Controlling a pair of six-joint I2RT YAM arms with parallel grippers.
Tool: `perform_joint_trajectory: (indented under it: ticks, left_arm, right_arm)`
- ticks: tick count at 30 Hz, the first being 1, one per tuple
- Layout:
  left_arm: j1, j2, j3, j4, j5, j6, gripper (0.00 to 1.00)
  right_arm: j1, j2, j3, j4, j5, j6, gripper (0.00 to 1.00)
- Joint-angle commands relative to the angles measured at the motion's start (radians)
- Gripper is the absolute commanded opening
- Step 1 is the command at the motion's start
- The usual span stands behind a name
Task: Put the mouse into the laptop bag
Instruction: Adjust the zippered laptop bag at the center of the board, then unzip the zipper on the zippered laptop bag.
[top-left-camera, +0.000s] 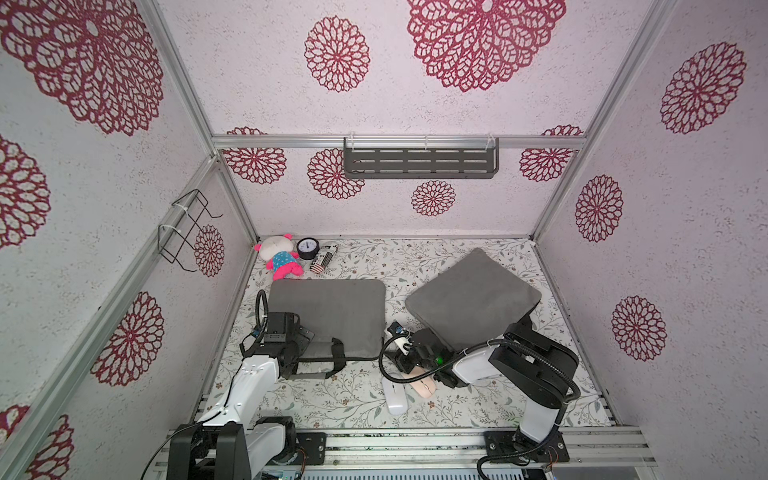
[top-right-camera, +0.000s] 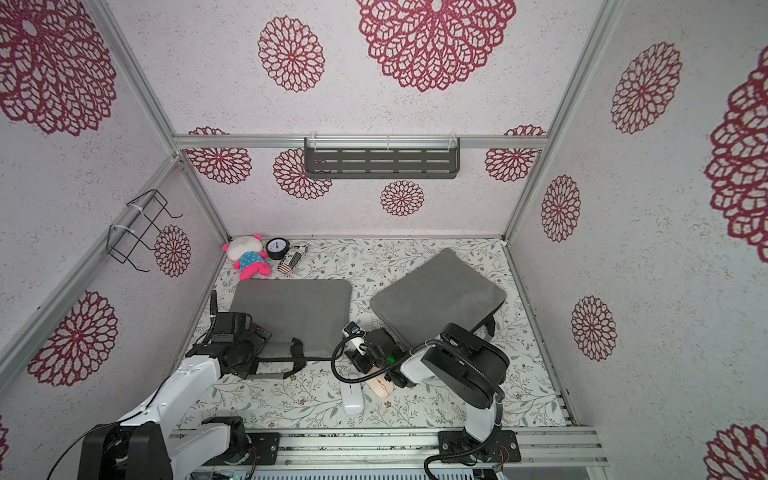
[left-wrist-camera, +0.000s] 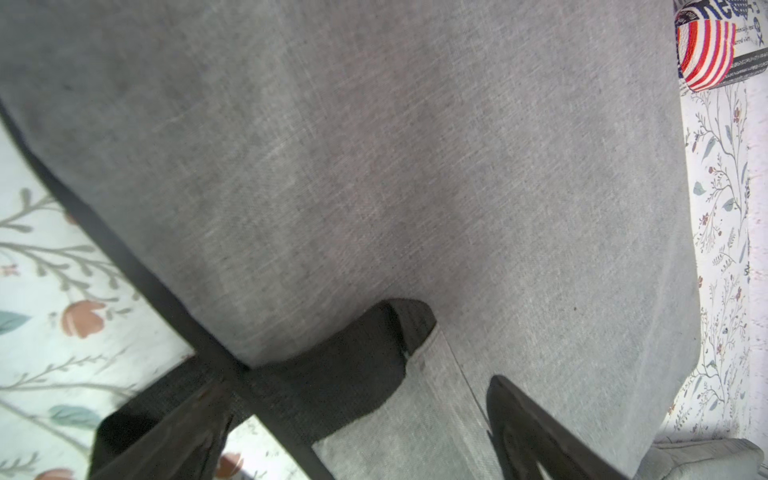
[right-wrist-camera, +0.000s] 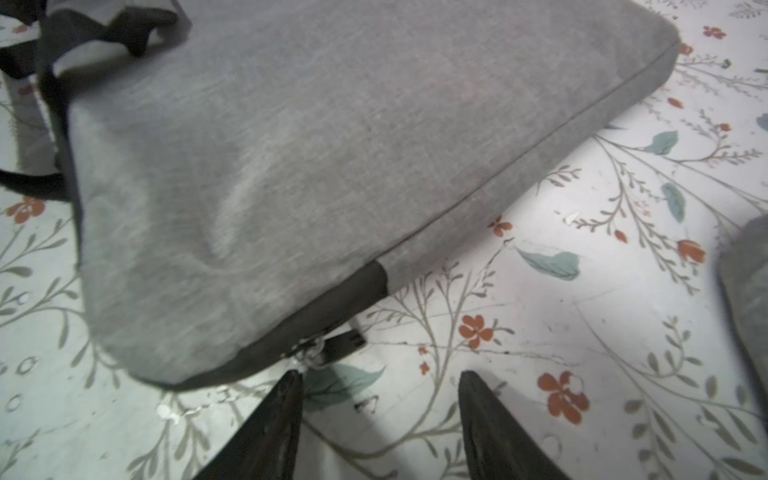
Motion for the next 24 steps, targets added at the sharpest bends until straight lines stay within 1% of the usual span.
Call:
perform_joint_trajectory:
  ticks: [1,4,8,11,12,13,15,18,19,21,24]
  left_arm:
    - [0.001,-0.009,0.01,0.035,-0.011,0.001,0.98]
    - [0.0,-0.011,0.011,0.03,0.001,-0.002,0.98]
    - [-0.001,-0.027,0.003,0.026,0.012,-0.019,0.98]
    - [-0.001,-0.034,0.006,0.017,0.02,-0.027,0.98]
    - [-0.001,-0.036,0.005,0.016,0.025,-0.031,0.98]
    - [-0.002,-0.037,0.004,0.015,0.031,-0.034,0.98]
    - [-0.005,-0.04,0.003,0.014,0.048,-0.038,0.98]
    - [-0.026,-0.055,0.004,0.006,0.069,-0.049,0.98]
    - [-0.038,-0.064,0.005,-0.003,0.07,-0.057,0.98]
    - [-0.076,-0.09,0.008,-0.022,0.069,-0.082,0.98]
    - [-0.162,-0.128,0.007,-0.033,0.038,-0.135,0.98]
  right_arm:
    - [-0.01,0.023,0.022,0.007,-0.046,-0.031,0.56]
    - [-0.014,0.041,0.037,0.013,-0.093,-0.032,0.47]
    - [-0.015,0.05,0.046,0.027,-0.152,-0.036,0.46]
    - [-0.015,0.049,0.042,0.044,-0.167,-0.037,0.43]
    - [-0.016,0.049,0.043,0.044,-0.168,-0.037,0.4]
    - [-0.017,0.05,0.044,0.042,-0.163,-0.035,0.33]
    - [-0.022,0.052,0.05,0.039,-0.152,-0.027,0.15]
    - [-0.035,0.055,0.047,0.049,-0.154,-0.011,0.02]
    - [-0.041,0.053,0.045,0.055,-0.157,-0.005,0.0]
    - [-0.055,0.052,0.038,0.068,-0.166,0.008,0.0]
    - [-0.069,0.046,0.026,0.083,-0.162,0.021,0.0]
